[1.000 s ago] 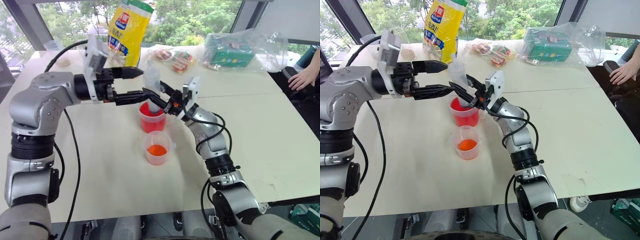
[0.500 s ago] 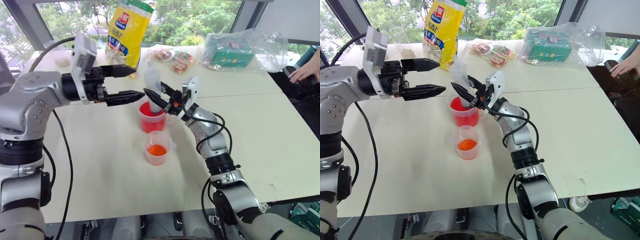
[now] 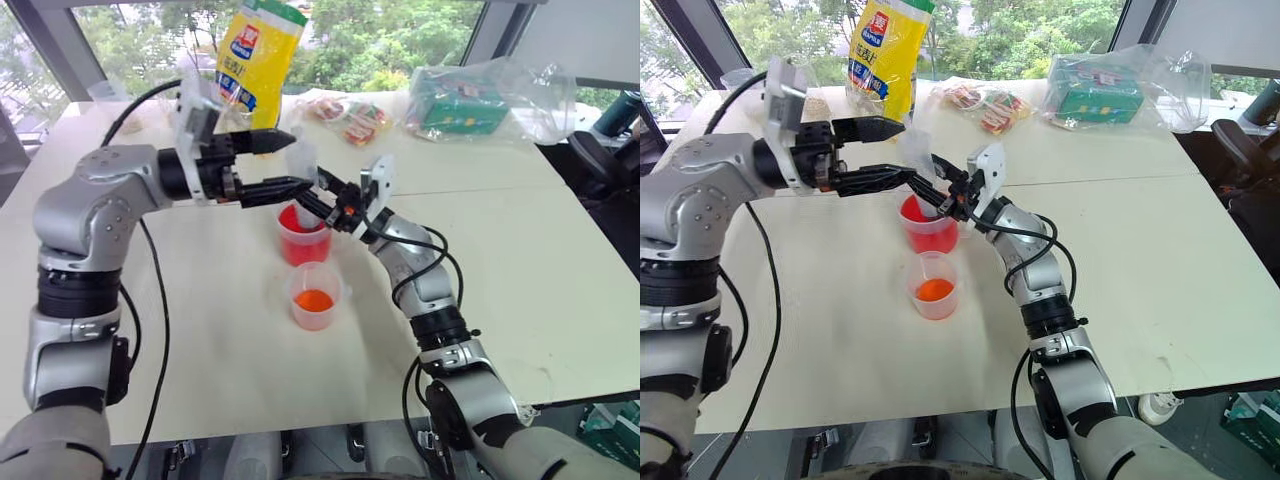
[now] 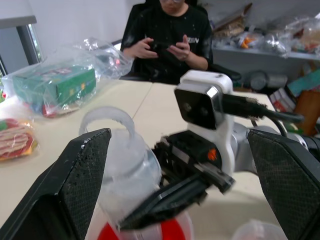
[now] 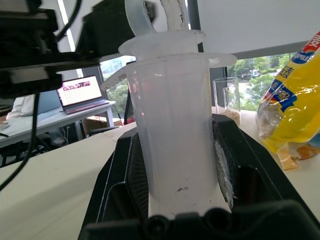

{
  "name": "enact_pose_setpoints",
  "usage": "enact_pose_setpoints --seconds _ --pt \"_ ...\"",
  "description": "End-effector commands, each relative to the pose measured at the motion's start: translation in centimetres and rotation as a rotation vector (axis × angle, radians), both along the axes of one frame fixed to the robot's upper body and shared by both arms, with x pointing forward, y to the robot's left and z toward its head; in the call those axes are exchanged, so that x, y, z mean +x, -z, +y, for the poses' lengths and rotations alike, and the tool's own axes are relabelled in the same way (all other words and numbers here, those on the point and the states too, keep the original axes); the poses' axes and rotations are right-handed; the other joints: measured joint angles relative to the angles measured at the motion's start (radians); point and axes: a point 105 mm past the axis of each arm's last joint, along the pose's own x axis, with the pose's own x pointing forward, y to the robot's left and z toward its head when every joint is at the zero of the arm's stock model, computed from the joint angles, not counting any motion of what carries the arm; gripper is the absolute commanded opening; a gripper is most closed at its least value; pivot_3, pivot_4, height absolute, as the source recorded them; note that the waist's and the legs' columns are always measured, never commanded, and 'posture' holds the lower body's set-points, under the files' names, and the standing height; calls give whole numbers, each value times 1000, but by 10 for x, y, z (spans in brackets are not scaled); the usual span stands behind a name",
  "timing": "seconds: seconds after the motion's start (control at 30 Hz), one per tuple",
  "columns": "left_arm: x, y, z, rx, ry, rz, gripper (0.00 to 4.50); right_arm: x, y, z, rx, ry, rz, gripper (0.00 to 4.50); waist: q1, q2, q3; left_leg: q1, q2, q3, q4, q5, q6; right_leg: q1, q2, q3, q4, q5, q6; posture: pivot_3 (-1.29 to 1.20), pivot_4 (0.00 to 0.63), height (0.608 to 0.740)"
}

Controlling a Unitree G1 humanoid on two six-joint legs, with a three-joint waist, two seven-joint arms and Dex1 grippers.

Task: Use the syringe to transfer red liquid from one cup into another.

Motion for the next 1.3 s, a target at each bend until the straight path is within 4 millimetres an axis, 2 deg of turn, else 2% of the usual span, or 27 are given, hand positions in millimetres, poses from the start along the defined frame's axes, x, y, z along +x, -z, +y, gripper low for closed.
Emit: enact_pose_setpoints --seconds 0.03,0.23,0.27,0.33,0.4,0.5,0.57,0.7,1.1,1.3 --pt "3 -10 -6 -7 9 -50 4500 -9 -17 4 27 -28 -61 1408 0 0 0 0 0 0 0 0 0 0 0 0 0 0 0 0 150 740" --pt "9 -6 -15 -23 9 -41 4500 -9 -17 5 22 -29 -59 1408 -2 0 0 0 0 0 0 0 0 0 0 0 0 0 0 0 150 740" --pt "10 -7 -15 -29 4 -43 4241 -9 -17 5 22 -29 -58 1408 -2 0 0 0 0 0 0 0 0 0 0 0 0 0 0 0 150 740" --pt "12 -9 -15 -41 -4 -44 3558 -9 -17 5 21 -30 -56 1408 -2 0 0 0 0 0 0 0 0 0 0 0 0 0 0 0 150 740" --pt "12 -10 -16 -47 -4 -44 2623 -10 -16 6 21 -33 -53 1408 -2 0 0 0 0 0 0 0 0 0 0 0 0 0 0 0 150 740" --pt "12 -12 -15 -55 -6 -46 954 -10 -15 7 21 -39 -48 1408 -2 0 0 0 0 0 0 0 0 0 0 0 0 0 0 0 150 740" --pt "11 -14 -15 -61 -8 -49 22 -11 -15 7 22 -44 -44 1408 -2 0 0 0 0 0 0 0 0 0 0 0 0 0 0 0 150 740" --pt "11 -18 -15 -63 -13 -68 22 -12 -14 9 22 -56 -33 1408 -2 0 0 0 0 0 0 0 0 0 0 0 0 0 0 0 150 740" --pt "13 -66 -2 -148 -72 -177 22 -15 1 14 5 -94 33 1408 -1 0 0 0 0 0 0 0 0 0 0 0 0 0 0 0 150 740" --pt "12 -75 0 -161 -82 -205 22 -16 5 15 3 -99 48 1408 -1 0 0 0 0 0 0 0 0 0 0 0 0 0 0 0 150 740"
